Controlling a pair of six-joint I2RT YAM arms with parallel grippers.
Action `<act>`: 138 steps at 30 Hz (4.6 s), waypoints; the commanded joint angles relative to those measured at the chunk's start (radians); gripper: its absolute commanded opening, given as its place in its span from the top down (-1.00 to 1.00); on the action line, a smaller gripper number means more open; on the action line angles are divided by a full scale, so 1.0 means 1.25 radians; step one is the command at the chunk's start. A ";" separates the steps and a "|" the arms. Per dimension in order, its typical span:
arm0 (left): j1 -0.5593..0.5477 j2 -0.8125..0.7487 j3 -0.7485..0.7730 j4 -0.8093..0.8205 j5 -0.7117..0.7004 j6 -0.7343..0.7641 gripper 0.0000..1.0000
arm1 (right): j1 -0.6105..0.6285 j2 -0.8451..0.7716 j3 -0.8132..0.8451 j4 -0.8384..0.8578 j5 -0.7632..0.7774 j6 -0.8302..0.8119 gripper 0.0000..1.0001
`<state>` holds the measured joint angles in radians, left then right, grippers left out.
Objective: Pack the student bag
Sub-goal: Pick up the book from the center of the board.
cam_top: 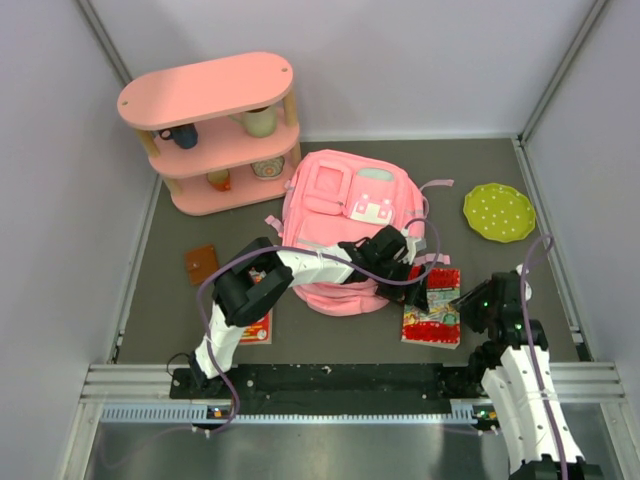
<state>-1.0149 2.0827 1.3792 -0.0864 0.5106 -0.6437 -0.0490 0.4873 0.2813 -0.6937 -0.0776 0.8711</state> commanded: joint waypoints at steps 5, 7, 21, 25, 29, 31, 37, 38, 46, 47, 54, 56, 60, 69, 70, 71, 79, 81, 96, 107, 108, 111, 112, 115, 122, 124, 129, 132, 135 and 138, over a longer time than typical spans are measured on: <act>-0.013 0.008 0.040 0.078 0.021 0.013 -0.82 | 0.009 -0.047 0.034 0.042 -0.183 0.026 0.45; -0.013 0.008 0.042 0.079 0.020 0.013 -0.82 | 0.009 -0.047 0.035 0.043 -0.191 0.022 0.45; -0.013 0.009 0.053 0.081 0.030 0.018 -0.79 | 0.009 -0.044 0.020 0.069 -0.234 0.001 0.65; -0.013 0.004 0.051 0.081 0.027 0.019 -0.78 | 0.009 -0.033 0.025 0.069 -0.231 -0.005 1.00; -0.012 -0.012 0.050 0.075 0.023 0.023 -0.78 | 0.009 -0.023 0.050 0.042 -0.186 -0.016 1.00; -0.012 -0.040 0.047 0.073 0.023 0.028 -0.80 | 0.009 -0.031 0.090 0.014 -0.149 -0.026 1.00; -0.010 -0.166 0.054 0.002 -0.049 0.084 -0.91 | 0.009 -0.051 0.218 -0.059 -0.025 -0.034 1.00; -0.008 -0.184 0.053 -0.011 -0.084 0.094 -0.92 | 0.009 -0.052 0.231 -0.060 -0.025 -0.032 1.00; 0.056 -0.359 -0.016 -0.024 -0.223 0.156 -0.97 | 0.009 -0.098 0.323 -0.018 -0.098 -0.050 1.00; 0.071 -0.368 -0.028 -0.005 -0.205 0.132 -0.97 | 0.009 -0.099 0.325 -0.005 -0.114 -0.045 1.00; 0.208 -0.411 -0.137 0.216 0.018 -0.003 -0.97 | 0.009 -0.130 0.252 0.263 -0.308 0.071 1.00; 0.215 -0.411 -0.157 0.274 0.061 -0.032 -0.97 | 0.009 -0.126 0.221 0.354 -0.357 0.113 1.00; 0.217 -0.414 -0.180 0.362 0.102 -0.081 -0.97 | 0.009 -0.103 0.200 0.424 -0.404 0.139 1.00; 0.217 -0.391 -0.201 0.491 0.167 -0.151 -0.97 | 0.009 -0.055 0.116 0.653 -0.518 0.227 1.00; 0.217 -0.390 -0.203 0.499 0.169 -0.153 -0.97 | 0.009 -0.050 0.109 0.688 -0.538 0.237 1.00; 0.217 -0.390 -0.203 0.501 0.170 -0.155 -0.96 | 0.009 -0.043 0.099 0.700 -0.546 0.241 1.00; 0.219 -0.386 -0.178 0.479 0.168 -0.134 0.01 | 0.010 0.057 0.106 0.702 -0.627 0.155 1.00; 0.220 -0.385 -0.170 0.444 0.163 -0.126 0.58 | 0.010 0.073 0.111 0.717 -0.628 0.147 1.00; 0.360 -0.614 -0.287 0.208 -0.143 -0.061 1.00 | 0.012 0.014 0.130 0.441 -0.482 0.045 -0.76; 0.379 -0.665 -0.336 0.404 -0.150 -0.209 1.00 | 0.269 0.112 0.057 0.767 -0.397 0.232 -0.77; 0.379 -0.660 -0.340 0.420 -0.140 -0.222 1.00 | 0.305 0.130 0.056 0.795 -0.387 0.249 -0.76; 0.379 -0.643 -0.366 0.500 -0.110 -0.292 1.00 | 0.346 0.190 0.062 0.877 -0.344 0.264 -0.77; 0.379 -0.635 -0.371 0.518 -0.103 -0.302 1.00 | 0.363 0.219 0.067 0.890 -0.333 0.268 -0.77; 0.379 -0.629 -0.393 0.586 -0.088 -0.340 1.00 | 0.379 0.260 0.062 0.949 -0.305 0.299 -0.78; 0.379 -0.621 -0.412 0.658 -0.066 -0.380 1.00 | 0.384 0.335 0.025 1.118 -0.280 0.357 -0.78; 0.379 -0.614 -0.422 0.691 -0.062 -0.397 1.00 | 0.384 0.361 0.028 1.165 -0.290 0.371 -0.78; 0.379 -0.592 -0.424 0.723 -0.048 -0.424 1.00 | 0.389 0.404 0.015 1.260 -0.286 0.404 -0.76; 0.379 -0.586 -0.426 0.732 -0.044 -0.431 1.00 | 0.394 0.422 0.017 1.314 -0.288 0.420 -0.65; 0.379 -0.580 -0.426 0.734 -0.039 -0.431 1.00 | 0.396 0.430 0.018 1.345 -0.286 0.426 -0.24; 0.379 -0.584 -0.433 0.729 -0.040 -0.428 1.00 | 0.396 0.430 0.019 1.348 -0.289 0.424 0.38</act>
<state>-0.5392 1.3659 0.8413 0.6930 0.4488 -1.1526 0.4313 1.0229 0.3016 0.8791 -0.4458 1.3983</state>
